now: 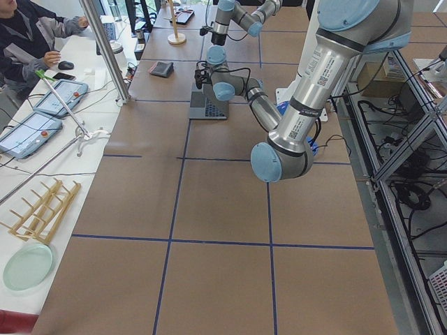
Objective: Close laptop
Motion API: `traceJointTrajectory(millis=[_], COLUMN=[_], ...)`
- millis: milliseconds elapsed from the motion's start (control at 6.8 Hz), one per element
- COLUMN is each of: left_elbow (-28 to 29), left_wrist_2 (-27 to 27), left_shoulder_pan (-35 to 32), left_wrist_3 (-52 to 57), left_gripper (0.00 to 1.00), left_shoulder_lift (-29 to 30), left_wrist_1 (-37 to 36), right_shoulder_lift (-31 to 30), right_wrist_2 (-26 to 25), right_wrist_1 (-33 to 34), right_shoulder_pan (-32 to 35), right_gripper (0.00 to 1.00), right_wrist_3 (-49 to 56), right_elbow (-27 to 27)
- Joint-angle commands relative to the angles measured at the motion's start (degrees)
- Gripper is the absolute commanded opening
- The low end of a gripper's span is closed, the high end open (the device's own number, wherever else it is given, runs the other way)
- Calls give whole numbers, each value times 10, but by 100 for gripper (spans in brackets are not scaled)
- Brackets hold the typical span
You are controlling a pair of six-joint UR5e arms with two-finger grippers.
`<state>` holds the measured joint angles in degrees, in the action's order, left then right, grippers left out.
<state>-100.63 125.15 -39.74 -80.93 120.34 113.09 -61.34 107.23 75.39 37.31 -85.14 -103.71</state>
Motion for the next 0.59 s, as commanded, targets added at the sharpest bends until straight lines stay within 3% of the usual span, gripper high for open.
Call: traceJointTrajectory(millis=[0,441], left_elbow=[47,118], left_wrist_2=[-1,-17], left_shoulder_pan=[-9,-16], left_wrist_3=[5,13], left_gripper=[0,0], left_shoulder_lift=[23,63], left_wrist_1=[3,8], right_shoulder_lift=[17,32], right_wrist_2=[0,0], right_wrist_1=[-1,-1], right_shoulder_pan=[8,13], right_gripper=[0,0], right_wrist_3=[13,19], right_elbow=[38,81])
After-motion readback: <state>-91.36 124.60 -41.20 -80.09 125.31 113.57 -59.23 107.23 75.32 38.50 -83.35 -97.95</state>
